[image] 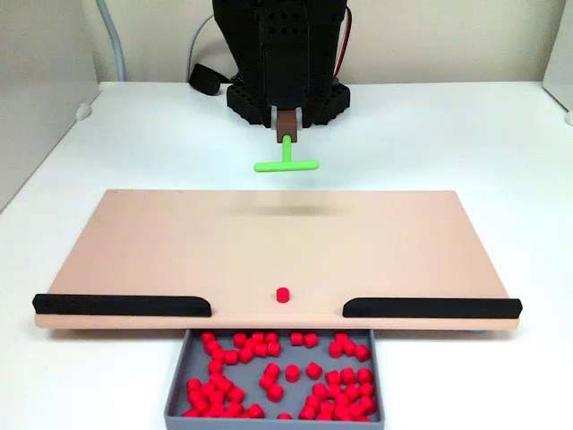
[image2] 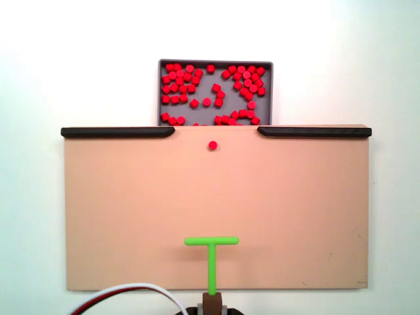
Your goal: Push granules from bottom to the grey container
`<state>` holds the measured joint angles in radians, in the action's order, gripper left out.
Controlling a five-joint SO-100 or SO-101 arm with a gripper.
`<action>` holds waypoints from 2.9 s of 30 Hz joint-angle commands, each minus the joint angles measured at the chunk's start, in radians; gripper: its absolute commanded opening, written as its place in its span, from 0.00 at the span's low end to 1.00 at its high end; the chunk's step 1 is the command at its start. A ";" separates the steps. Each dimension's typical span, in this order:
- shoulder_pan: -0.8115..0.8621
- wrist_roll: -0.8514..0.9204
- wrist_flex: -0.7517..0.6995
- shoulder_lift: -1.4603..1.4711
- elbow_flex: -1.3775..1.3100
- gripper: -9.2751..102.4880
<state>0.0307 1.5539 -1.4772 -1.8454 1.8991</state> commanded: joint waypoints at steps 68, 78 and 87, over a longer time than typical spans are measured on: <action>-0.008 -0.018 0.235 0.383 -0.141 0.08; -0.012 -0.028 0.239 0.405 -0.141 0.08; -0.014 -0.038 0.239 0.459 -0.195 0.08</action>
<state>0.0245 1.5263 -1.2441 -1.4189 1.7257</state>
